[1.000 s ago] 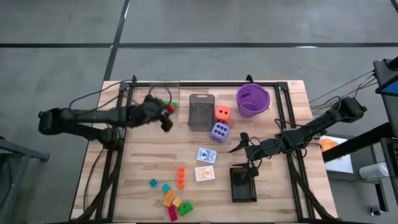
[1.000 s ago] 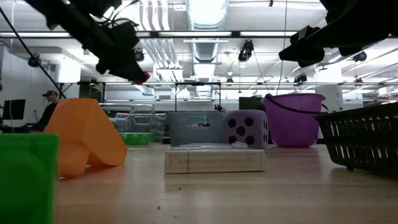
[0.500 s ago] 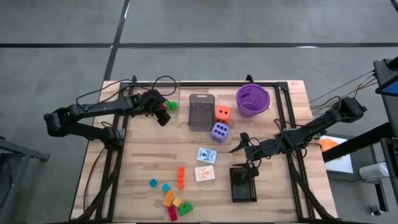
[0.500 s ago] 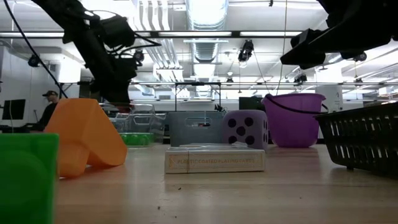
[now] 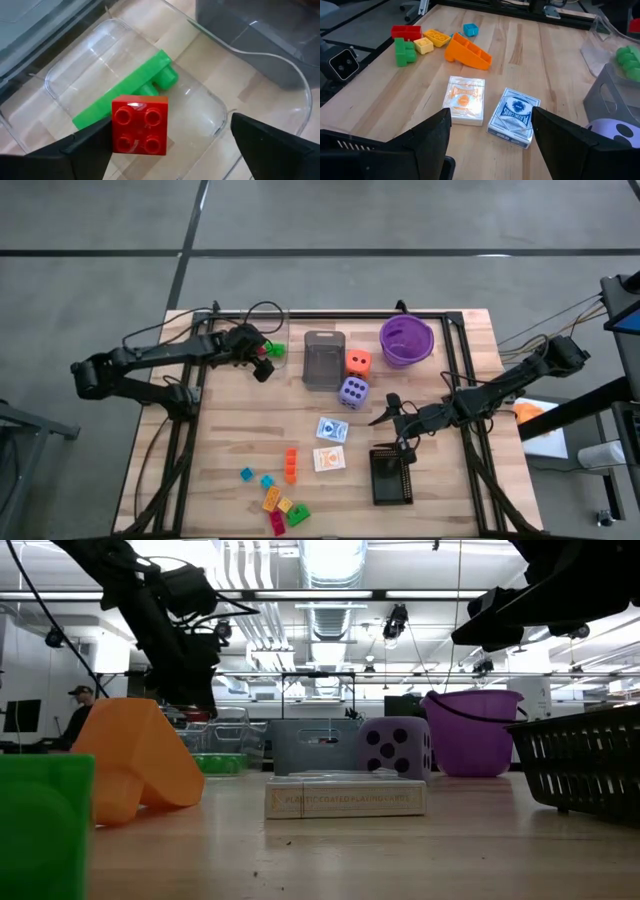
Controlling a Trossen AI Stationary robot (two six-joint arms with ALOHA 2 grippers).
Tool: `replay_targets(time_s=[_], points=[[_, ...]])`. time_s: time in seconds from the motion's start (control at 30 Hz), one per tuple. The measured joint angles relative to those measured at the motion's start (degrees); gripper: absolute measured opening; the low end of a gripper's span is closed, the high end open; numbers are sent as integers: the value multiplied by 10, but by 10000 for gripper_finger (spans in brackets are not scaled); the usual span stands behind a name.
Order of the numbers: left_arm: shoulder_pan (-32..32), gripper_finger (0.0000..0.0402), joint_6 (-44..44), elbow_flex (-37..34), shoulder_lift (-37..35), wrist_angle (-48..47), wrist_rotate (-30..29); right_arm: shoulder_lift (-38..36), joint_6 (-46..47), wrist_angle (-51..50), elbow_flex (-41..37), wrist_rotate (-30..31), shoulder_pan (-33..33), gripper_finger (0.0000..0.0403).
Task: Pick & Place Toys
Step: Put the top red game piece into the transparent bin
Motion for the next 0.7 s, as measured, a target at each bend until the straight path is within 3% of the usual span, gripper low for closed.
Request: replay_targets(time_s=[0.27, 0.47, 0.6, 0.7], points=[[-10, 340, 2, 0, 0, -8, 41, 0, 2, 0, 0, 0, 0, 275], [-13, 304, 11, 4, 0, -6, 41, 0, 2, 1, 0, 0, 0, 275], [-16, 252, 11, 30, -3, -9, 41, 0, 2, 1, 0, 0, 0, 275], [-16, 183, 19, 51, -4, -29, 39, 0, 3, 1, 0, 0, 0, 275]])
